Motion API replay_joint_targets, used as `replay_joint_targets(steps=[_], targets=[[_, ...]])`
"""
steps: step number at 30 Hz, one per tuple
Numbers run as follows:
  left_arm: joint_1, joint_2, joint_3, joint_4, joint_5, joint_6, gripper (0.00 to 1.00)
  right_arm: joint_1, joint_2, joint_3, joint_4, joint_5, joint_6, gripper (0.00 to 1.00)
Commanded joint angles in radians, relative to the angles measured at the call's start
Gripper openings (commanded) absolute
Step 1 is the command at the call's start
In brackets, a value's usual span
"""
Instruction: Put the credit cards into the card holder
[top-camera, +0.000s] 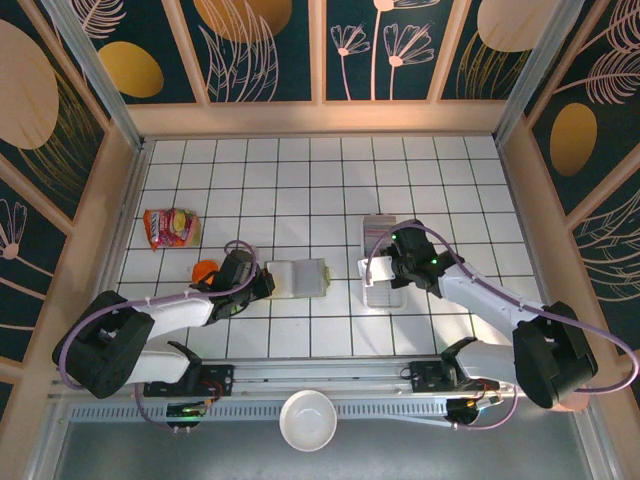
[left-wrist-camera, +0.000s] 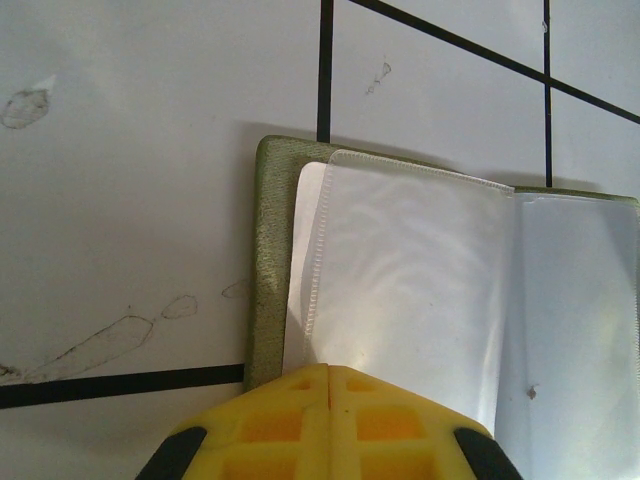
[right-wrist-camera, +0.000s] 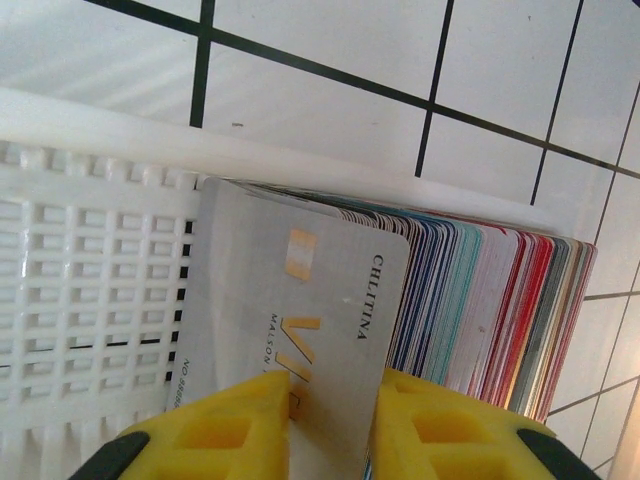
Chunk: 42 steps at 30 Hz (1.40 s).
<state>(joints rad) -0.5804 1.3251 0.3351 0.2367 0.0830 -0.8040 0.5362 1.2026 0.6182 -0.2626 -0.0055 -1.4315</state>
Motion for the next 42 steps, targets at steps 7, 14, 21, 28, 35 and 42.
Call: replay_joint_targets(steps=[7,14,21,28,35,42], targets=[[0.006,0.026,0.007,-0.013,0.019,0.006,0.0,-0.016,-0.019,0.032,0.001,0.027,0.003,0.16],[0.006,0.024,0.009,-0.018,0.02,0.008,0.0,-0.016,-0.027,0.038,-0.008,0.028,0.008,0.12],[0.004,0.017,0.015,-0.032,0.017,0.01,0.0,-0.016,-0.04,0.049,-0.029,0.027,0.019,0.08],[0.005,0.012,0.017,-0.036,0.018,0.014,0.0,-0.003,-0.063,0.053,-0.077,0.027,0.047,0.01],[0.006,0.015,0.019,-0.032,0.025,0.015,0.0,0.005,-0.088,0.07,-0.139,-0.001,0.1,0.0],[0.006,0.013,0.016,-0.027,0.027,0.014,0.0,0.028,-0.116,0.06,-0.138,0.016,0.118,0.0]])
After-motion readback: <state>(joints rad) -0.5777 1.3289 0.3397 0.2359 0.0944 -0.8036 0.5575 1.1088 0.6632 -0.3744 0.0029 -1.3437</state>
